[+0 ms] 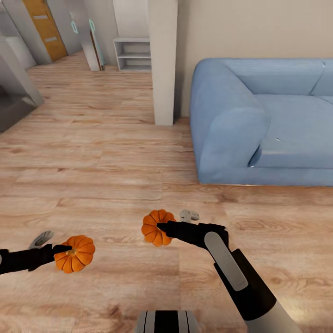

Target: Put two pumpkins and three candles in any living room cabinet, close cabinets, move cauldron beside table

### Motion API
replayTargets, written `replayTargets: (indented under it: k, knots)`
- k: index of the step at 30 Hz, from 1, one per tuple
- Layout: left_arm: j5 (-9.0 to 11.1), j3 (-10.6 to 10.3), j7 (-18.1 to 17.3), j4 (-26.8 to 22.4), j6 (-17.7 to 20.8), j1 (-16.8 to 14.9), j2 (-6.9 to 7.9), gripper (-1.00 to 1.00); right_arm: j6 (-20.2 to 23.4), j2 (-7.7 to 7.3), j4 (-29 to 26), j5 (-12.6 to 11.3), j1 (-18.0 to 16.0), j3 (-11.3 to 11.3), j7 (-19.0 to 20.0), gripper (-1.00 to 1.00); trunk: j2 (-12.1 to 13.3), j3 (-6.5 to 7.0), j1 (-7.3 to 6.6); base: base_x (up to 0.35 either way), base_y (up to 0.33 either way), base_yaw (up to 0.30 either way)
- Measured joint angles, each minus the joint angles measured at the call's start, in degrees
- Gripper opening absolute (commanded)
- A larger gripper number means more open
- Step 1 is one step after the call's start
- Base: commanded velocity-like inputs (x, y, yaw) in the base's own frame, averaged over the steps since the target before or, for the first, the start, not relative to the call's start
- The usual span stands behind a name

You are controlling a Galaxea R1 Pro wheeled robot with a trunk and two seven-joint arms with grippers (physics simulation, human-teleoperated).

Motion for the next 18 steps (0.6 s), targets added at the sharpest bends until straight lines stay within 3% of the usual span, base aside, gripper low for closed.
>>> replayTargets:
  k: [5,12,18]
  knots:
    - [0.1,0.2,0.0,0.0,1.6,0.0,0.11,-1.0,0.0,0.03,0.0,0.0,0.0,0.0,0.0,-1.0,0.1,0.82,-0.13,-0.002,0.001,0.244]
    - [-0.8,2.1,0.1,0.0,3.3,0.0,0.52,-1.0,0.0,0.04,0.1,-0.3,0.0,0.1,0.0,-1.0,0.2,1.96,-0.31,0.0,0.0,0.242]
    - [-1.1,2.3,0.1,0.3,3.8,0.0,4.07,-1.0,0.1,0.06,0.4,-0.6,0.0,0.2,0.0,-1.0,0.2,2.92,-0.47,0.0,0.0,0.239]
